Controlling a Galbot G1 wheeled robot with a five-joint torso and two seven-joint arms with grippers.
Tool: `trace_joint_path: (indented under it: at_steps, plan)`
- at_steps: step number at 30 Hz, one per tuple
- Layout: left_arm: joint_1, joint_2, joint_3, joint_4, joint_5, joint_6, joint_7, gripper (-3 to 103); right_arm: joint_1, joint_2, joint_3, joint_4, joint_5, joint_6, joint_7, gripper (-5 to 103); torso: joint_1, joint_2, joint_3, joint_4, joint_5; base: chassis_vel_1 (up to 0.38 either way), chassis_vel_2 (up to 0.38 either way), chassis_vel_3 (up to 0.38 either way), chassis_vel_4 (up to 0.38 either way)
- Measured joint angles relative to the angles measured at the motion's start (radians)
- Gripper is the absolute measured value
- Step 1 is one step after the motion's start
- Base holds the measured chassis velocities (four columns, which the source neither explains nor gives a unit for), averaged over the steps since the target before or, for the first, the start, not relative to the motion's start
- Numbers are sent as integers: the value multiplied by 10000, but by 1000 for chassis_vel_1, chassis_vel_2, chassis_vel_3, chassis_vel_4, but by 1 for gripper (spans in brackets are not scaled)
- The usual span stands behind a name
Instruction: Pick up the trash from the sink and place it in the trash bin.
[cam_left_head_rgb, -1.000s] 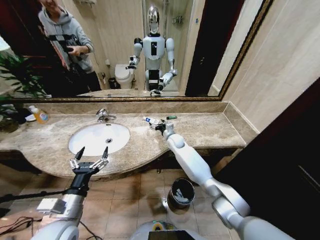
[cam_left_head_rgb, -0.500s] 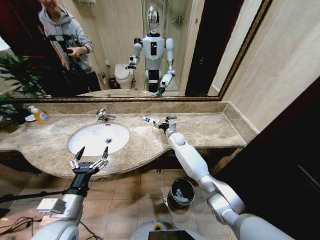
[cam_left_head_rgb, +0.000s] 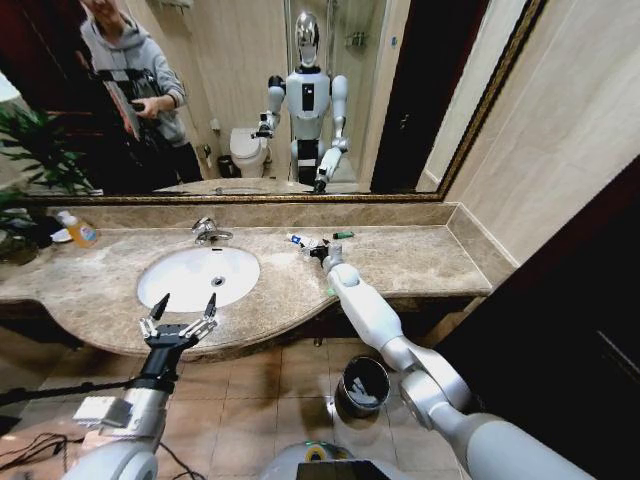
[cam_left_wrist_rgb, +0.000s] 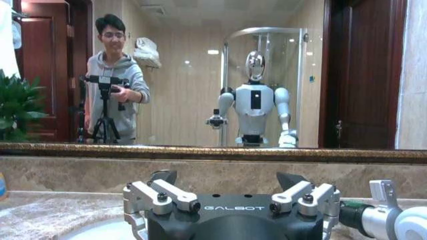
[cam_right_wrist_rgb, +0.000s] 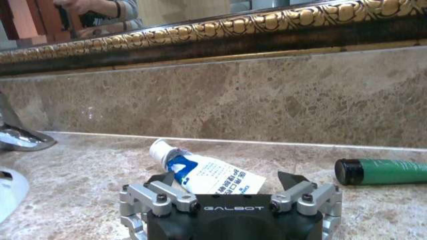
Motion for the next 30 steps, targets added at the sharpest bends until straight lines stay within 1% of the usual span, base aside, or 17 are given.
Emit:
trace_joint_path:
  at_steps: [3,4,5,8,9,11,13,16,17,20,21,24,26,28,29,30]
  plan:
    - [0,-1,0,0,0,0,0,100,49,-1,9,-99,-24,23,-3,100,0,0,0,0,0,0,0,0,0]
    - [0,0,0,0,0,0,0,100,61,-5,21,-134,-25,24,-5,102,0,0,0,0,0,0,0,0,0]
    - [0,0,0,0,0,0,0,100,61,-5,21,-134,-25,24,-5,102,0,0,0,0,0,0,0,0,0]
    - [0,0,0,0,0,0,0,100,94,-35,69,-286,9,26,-27,90,0,0,0,-1,0,0,0,0,0]
    - [0,0,0,0,0,0,0,100,94,-35,69,-286,9,26,-27,90,0,0,0,-1,0,0,0,0,0]
    - [0,0,0,0,0,0,0,100,92,-49,70,-343,89,21,-39,80,0,0,0,-1,0,0,0,0,0]
    - [0,0,0,0,0,0,0,100,76,-55,70,-356,100,21,-51,80,0,0,0,-1,0,0,0,0,0]
    - [0,0,0,0,0,0,0,100,-21,-60,74,-356,102,57,-150,63,-1,2,-2,-2,0,0,0,0,0]
    - [0,0,0,0,0,0,0,100,-21,-60,74,-356,102,57,-150,63,-1,2,-2,-2,0,0,0,0,0]
    - [0,0,0,0,0,0,0,100,-113,-61,91,-285,102,78,-219,47,-1,2,-2,-2,0,0,0,0,0]
    - [0,0,0,0,0,0,0,100,-113,-61,91,-285,102,78,-219,47,-1,2,-2,-2,0,0,0,0,0]
    - [0,-1,0,1,0,0,0,100,-187,-80,94,-192,102,77,-237,31,-1,2,-2,-1,0,0,0,0,0]
    - [0,0,0,0,0,0,0,100,-208,-89,95,-157,102,75,-238,31,-1,2,-2,-1,1,0,0,0,0]
    - [0,0,0,1,0,0,0,100,-251,-111,104,-78,103,58,-239,20,-1,2,-1,-1,0,0,0,0,0]
    - [0,0,0,1,0,0,0,100,-251,-111,104,-78,103,58,-239,20,-1,2,-1,-1,0,0,0,0,0]
    - [0,0,0,0,0,0,0,100,-284,-132,108,-19,106,39,-239,15,0,2,0,0,1,0,0,0,0]
